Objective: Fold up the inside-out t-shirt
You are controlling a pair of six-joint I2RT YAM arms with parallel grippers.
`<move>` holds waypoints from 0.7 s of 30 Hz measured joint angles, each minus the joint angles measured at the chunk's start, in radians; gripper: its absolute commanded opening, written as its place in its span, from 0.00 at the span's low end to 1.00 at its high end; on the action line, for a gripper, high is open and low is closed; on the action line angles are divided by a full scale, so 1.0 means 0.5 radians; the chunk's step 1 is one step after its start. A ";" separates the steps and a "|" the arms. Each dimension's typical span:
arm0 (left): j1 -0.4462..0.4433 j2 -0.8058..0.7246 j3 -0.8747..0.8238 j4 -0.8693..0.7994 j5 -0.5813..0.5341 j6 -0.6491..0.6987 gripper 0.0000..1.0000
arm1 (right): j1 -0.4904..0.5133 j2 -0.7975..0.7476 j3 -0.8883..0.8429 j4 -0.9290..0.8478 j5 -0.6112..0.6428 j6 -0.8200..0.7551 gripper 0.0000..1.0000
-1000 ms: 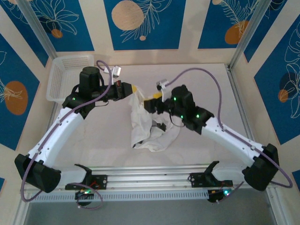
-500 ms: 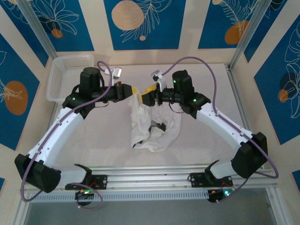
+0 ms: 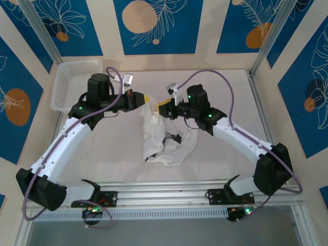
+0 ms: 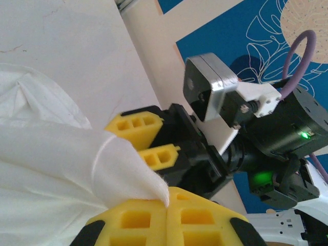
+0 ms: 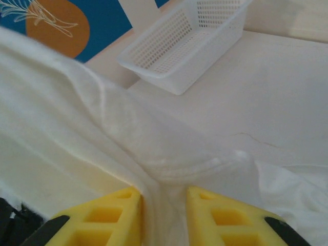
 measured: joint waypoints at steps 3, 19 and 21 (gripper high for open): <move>0.000 0.000 -0.017 0.015 0.019 -0.016 0.00 | 0.001 0.018 0.032 -0.008 -0.019 0.014 0.31; 0.131 0.192 0.014 -0.114 -0.150 0.148 0.12 | -0.090 -0.301 -0.028 0.324 -0.646 0.741 0.00; 0.131 0.253 0.028 -0.118 -0.185 0.189 0.26 | -0.091 -0.320 -0.084 0.469 -0.693 0.886 0.00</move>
